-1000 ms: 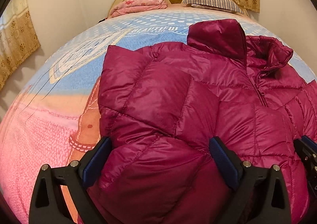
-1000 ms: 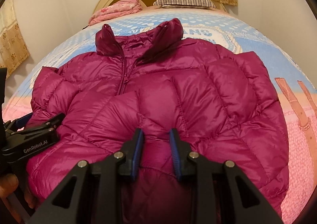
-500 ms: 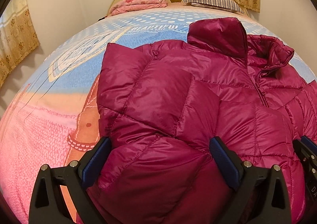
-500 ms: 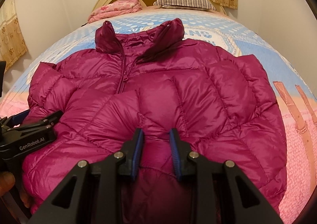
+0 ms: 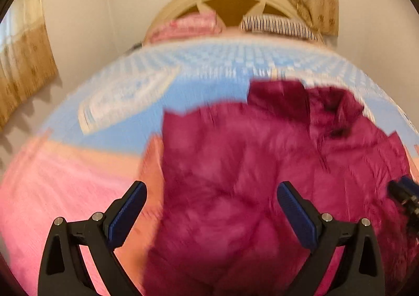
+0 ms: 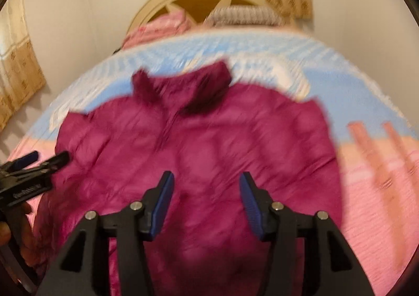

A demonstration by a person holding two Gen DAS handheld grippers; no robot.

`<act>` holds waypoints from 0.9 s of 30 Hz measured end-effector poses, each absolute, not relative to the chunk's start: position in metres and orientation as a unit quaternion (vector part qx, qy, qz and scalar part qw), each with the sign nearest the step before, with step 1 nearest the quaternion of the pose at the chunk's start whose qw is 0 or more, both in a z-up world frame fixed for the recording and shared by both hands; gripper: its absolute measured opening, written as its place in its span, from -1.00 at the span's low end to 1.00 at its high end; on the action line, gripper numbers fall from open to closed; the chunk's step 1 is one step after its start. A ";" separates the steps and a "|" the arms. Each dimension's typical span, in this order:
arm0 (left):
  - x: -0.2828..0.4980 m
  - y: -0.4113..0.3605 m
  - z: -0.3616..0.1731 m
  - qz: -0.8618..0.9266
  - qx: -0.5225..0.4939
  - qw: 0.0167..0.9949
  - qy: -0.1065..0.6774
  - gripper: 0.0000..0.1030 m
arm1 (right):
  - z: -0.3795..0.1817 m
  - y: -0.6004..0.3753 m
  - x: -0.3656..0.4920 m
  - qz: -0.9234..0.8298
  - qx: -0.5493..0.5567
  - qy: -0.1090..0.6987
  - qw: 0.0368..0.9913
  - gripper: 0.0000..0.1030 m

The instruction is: Fold large clothes

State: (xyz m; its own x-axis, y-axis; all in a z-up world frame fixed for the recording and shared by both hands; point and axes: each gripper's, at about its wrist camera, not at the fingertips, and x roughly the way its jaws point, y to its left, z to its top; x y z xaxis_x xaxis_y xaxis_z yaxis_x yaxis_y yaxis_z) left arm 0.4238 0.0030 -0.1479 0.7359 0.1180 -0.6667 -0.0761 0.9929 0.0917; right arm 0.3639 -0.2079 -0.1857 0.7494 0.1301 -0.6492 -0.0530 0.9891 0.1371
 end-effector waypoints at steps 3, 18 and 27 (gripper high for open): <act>0.449 0.009 -0.143 0.073 0.032 0.930 0.359 0.94 | -0.177 -0.231 0.382 0.010 0.024 0.344 0.939 0.07; 0.520 0.016 -0.220 0.099 0.066 0.894 0.431 0.95 | -0.229 -0.273 0.458 0.003 -0.027 0.397 0.917 -0.10; 0.524 0.025 -0.227 0.091 0.034 0.896 0.434 0.98 | -0.235 -0.277 0.453 0.006 -0.016 0.401 0.916 -0.10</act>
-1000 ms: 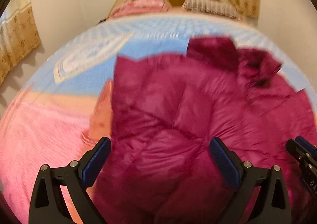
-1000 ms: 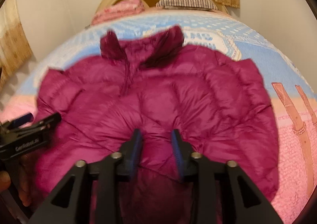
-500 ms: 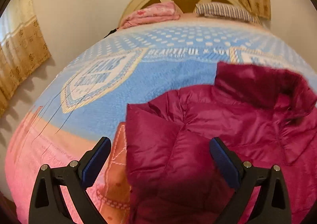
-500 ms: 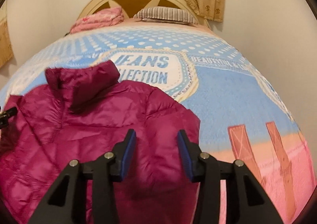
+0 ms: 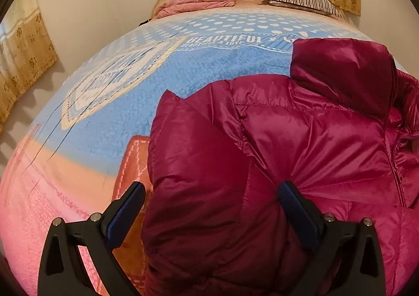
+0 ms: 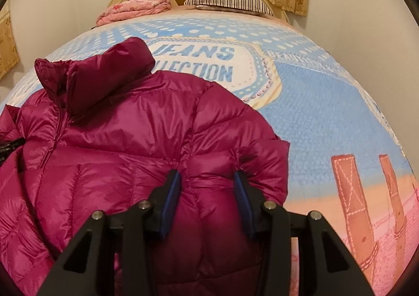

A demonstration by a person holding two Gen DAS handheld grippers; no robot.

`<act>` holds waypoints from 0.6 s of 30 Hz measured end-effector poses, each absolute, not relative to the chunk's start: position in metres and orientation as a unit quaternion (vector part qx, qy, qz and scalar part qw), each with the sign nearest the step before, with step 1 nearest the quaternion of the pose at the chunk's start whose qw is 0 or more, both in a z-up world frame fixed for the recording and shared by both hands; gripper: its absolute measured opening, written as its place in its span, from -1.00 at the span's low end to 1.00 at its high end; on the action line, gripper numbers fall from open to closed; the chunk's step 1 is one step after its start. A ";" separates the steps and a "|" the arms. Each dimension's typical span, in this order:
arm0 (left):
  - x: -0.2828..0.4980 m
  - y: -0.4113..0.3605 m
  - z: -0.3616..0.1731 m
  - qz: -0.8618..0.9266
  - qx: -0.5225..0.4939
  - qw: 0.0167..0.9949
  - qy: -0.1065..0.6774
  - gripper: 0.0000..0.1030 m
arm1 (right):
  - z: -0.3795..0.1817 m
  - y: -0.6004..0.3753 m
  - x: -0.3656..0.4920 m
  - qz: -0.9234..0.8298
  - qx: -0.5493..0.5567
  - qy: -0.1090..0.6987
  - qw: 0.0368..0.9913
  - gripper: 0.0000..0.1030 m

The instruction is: Fold large clothes

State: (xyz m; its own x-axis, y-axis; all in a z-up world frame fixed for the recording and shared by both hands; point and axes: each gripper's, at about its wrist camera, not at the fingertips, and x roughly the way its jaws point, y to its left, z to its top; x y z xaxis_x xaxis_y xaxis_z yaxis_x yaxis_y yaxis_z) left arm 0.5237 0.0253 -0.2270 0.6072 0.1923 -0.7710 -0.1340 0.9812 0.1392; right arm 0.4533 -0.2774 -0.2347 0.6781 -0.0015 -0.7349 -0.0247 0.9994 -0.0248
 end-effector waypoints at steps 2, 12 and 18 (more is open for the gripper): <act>0.523 0.023 -0.228 0.091 0.033 0.896 0.433 0.98 | -0.235 -0.277 0.453 0.005 -0.018 0.401 0.916 -0.10; 0.521 0.021 -0.228 0.094 0.038 0.897 0.430 0.98 | -0.236 -0.275 0.457 0.002 -0.023 0.401 0.916 -0.10; 0.521 0.023 -0.229 0.089 0.028 0.897 0.433 0.98 | -0.237 -0.275 0.457 0.002 -0.021 0.401 0.916 -0.10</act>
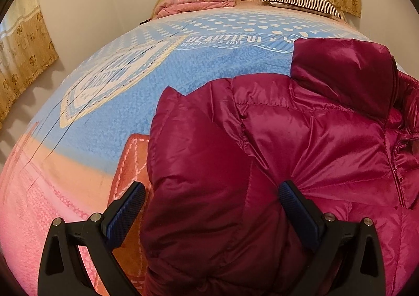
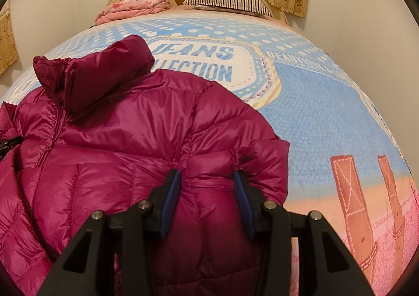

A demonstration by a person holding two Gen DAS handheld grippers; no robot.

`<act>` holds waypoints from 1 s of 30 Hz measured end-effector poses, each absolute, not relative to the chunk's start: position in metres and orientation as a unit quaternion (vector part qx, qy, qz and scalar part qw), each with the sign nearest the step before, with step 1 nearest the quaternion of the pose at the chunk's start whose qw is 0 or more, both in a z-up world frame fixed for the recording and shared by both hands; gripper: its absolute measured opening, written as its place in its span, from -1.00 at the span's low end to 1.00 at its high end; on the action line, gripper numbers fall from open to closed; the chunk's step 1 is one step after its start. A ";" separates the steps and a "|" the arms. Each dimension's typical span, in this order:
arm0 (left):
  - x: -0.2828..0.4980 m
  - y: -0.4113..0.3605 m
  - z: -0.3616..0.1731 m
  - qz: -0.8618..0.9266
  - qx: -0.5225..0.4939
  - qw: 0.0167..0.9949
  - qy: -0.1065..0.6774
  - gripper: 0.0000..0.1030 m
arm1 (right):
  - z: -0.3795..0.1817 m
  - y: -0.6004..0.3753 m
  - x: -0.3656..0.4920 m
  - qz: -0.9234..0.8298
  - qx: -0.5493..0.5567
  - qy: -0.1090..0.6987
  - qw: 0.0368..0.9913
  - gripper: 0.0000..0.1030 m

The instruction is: Fold large clothes

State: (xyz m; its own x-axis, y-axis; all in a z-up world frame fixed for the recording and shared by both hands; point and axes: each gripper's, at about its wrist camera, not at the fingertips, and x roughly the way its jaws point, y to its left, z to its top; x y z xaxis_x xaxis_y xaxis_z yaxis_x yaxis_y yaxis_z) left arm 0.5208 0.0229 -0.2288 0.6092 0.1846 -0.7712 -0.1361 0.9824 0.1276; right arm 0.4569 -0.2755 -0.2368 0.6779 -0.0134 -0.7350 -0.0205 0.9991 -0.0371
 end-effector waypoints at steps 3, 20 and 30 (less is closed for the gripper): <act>0.521 0.024 -0.229 0.088 0.025 0.896 0.434 0.98 | -0.237 -0.276 0.457 0.003 -0.019 0.402 0.916 -0.10; 0.521 0.024 -0.229 0.087 0.027 0.895 0.436 0.98 | -0.237 -0.269 0.458 -0.011 -0.042 0.403 0.914 -0.08; 0.506 0.020 -0.176 0.074 0.036 0.905 0.417 0.98 | -0.224 -0.271 0.458 -0.010 -0.046 0.420 0.906 0.29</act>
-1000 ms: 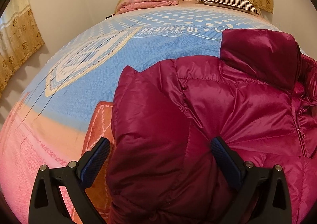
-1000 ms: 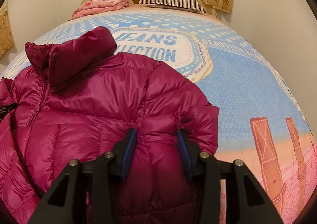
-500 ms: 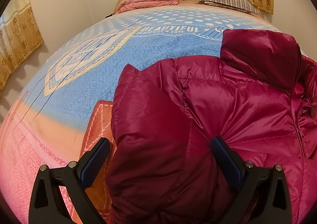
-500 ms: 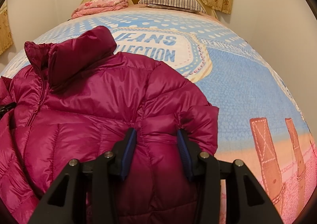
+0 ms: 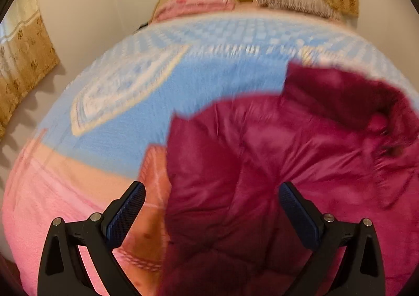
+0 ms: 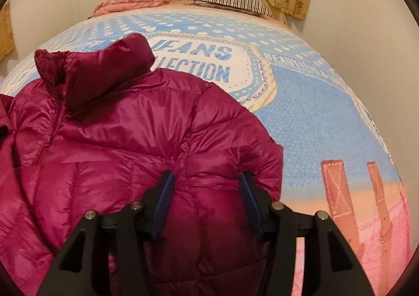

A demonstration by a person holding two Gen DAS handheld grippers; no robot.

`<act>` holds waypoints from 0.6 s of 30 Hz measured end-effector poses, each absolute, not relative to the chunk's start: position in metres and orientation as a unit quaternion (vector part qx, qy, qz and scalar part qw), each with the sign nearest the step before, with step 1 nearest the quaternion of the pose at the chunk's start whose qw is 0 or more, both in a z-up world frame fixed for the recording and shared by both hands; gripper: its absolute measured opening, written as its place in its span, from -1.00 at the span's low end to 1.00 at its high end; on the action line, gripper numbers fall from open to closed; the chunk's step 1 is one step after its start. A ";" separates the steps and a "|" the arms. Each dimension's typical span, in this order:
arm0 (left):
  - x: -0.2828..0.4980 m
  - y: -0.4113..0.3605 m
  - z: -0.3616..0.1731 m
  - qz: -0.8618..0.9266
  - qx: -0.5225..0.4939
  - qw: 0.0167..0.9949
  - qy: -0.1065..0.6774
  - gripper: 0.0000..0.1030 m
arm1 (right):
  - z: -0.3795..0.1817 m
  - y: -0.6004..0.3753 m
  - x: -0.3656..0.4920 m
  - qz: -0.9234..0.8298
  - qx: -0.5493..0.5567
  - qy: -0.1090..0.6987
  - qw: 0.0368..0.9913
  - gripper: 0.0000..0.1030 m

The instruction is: Fold large clothes

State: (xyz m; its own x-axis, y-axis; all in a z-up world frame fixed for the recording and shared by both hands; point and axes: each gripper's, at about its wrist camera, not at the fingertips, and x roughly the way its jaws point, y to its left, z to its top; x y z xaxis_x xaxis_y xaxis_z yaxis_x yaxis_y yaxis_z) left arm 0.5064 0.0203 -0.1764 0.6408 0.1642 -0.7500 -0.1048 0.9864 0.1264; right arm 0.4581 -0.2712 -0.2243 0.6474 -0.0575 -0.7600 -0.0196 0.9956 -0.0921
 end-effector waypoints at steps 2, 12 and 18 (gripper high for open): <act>0.510 0.016 -0.152 0.046 0.034 0.917 0.394 0.98 | -0.208 -0.275 0.456 0.011 -0.023 0.406 0.913 0.61; 0.630 -0.009 -0.136 0.033 0.023 0.905 0.424 0.98 | -0.150 -0.251 0.519 0.059 -0.006 0.388 0.920 0.72; 0.665 -0.027 -0.160 0.010 0.029 0.891 0.454 0.98 | -0.166 -0.236 0.565 0.057 -0.028 0.419 0.906 0.71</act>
